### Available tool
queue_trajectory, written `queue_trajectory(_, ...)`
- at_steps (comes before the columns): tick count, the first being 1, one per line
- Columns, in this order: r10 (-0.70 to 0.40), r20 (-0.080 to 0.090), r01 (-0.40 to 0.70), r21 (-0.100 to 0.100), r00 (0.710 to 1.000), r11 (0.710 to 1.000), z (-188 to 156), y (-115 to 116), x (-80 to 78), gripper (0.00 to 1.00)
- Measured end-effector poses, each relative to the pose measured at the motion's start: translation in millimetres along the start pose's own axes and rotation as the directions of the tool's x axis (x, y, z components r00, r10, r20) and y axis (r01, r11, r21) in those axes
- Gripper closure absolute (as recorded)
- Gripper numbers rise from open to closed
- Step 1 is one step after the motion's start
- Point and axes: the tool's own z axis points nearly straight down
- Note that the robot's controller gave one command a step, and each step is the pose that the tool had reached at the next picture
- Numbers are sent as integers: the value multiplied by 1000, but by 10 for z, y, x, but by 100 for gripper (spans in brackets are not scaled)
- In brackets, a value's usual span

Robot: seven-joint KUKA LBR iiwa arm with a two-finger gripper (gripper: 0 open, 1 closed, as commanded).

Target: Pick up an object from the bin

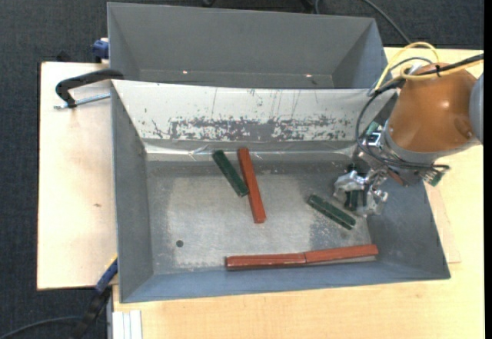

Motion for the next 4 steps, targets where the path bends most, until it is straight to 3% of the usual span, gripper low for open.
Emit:
queue_trajectory(1,-38,1,37,12,999,999,-1245,292,12,100)
queue_trajectory(4,-36,-3,36,2,999,999,-1197,300,26,100)
